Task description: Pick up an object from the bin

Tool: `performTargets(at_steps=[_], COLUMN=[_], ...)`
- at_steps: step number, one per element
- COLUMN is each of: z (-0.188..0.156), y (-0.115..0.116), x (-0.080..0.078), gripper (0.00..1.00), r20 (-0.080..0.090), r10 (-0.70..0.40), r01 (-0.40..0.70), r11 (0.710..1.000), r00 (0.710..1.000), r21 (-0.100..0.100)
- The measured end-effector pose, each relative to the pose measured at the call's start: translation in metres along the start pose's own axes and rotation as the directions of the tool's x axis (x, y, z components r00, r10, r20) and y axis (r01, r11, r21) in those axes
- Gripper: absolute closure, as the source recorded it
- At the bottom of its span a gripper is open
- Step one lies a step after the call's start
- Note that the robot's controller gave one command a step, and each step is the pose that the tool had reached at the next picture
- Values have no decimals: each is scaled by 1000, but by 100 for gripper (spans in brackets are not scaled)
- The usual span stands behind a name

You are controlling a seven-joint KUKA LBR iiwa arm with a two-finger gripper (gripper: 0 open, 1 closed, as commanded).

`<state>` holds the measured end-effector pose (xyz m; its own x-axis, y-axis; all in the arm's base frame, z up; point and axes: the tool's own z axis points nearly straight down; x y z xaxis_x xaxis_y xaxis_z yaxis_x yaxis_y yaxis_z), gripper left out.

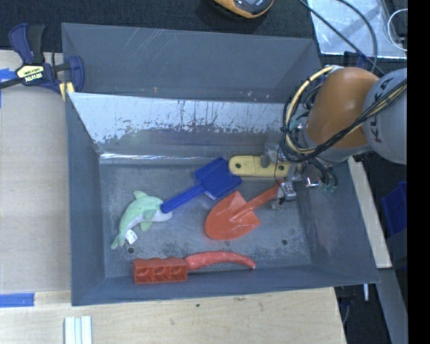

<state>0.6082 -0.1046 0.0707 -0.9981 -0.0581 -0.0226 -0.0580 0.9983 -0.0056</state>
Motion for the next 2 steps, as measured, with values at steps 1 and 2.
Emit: performTargets(at_steps=[1,2], z=[-7,-7], y=[9,9], x=[14,14], gripper=[100,100], r20=[-9,-9], r10=[-87,-87], r01=[87,87], r11=[996,996], r00=[996,996], r21=[-4,-5])
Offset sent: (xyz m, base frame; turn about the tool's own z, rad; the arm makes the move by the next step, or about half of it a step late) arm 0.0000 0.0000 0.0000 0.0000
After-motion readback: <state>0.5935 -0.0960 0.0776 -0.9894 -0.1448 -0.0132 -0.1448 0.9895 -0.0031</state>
